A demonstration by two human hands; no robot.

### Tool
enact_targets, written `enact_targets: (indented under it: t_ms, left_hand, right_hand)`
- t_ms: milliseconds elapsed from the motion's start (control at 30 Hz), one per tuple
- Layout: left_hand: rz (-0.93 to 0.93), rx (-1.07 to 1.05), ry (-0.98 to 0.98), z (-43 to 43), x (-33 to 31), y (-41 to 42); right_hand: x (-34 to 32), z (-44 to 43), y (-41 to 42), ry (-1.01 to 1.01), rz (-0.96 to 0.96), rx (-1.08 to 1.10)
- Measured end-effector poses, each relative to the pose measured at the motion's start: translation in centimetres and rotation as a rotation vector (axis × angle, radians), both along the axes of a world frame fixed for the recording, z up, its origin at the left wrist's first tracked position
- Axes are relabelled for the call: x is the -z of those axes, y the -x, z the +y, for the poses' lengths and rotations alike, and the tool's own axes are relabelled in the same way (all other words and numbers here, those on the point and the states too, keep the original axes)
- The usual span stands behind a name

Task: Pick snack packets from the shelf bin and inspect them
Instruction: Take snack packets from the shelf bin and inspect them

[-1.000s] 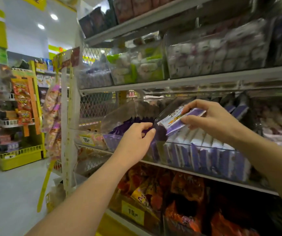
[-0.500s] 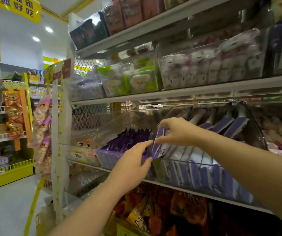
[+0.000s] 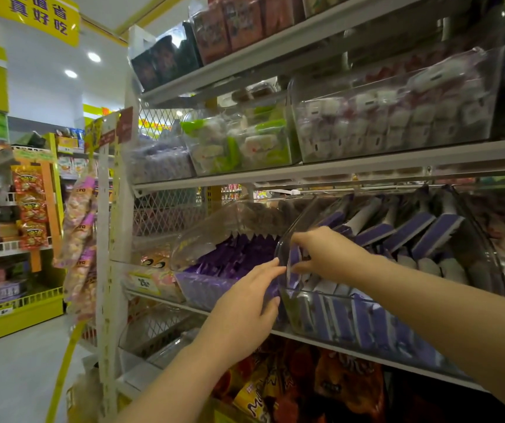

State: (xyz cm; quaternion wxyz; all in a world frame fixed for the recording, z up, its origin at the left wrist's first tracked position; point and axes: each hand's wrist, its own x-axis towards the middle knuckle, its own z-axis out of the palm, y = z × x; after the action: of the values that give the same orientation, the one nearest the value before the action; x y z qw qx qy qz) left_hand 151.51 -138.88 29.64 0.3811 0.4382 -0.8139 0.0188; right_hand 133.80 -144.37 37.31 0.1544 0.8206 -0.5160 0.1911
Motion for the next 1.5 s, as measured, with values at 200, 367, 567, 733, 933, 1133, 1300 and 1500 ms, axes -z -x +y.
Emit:
enact_targets:
  t_ms: [200,367,567,733,933,1133,1300,1500]
  left_hand:
    - [-0.054,-0.012,-0.003,0.2,0.1,-0.1]
    - [-0.139,-0.083,0.137,0.2,0.2,0.6]
    - [-0.383,-0.123,0.242,-0.6,0.5,1.4]
    - [-0.406,-0.107,0.275,-1.0,0.5,0.8]
    - [-0.418,-0.083,0.271,-1.1,0.7,0.1]
    - [-0.37,-0.051,0.248,-1.1,1.0,0.0]
    - [-0.362,-0.053,0.211,-0.9,1.1,0.0]
    - [-0.35,-0.061,0.191,-0.9,1.0,0.1]
  right_hand:
    - [0.1,0.9,0.6,-0.21,-0.098,-0.052]
    - [0.3,2.3,1.6,-0.356,0.162,-0.159]
    - [-0.8,2.3,2.3,-0.314,0.175,-0.192]
    - [-1.5,1.4,1.6,-0.417,0.168,-0.158]
    - [-1.7,0.9,0.7,-0.463,0.23,-0.218]
    - [-2.2,0.8,0.3,-0.507,0.307,-0.157]
    - [-1.3,0.6,0.2,-0.465,0.303,-0.169]
    - [-1.4,0.7,-0.3,-0.417,0.374,-0.151]
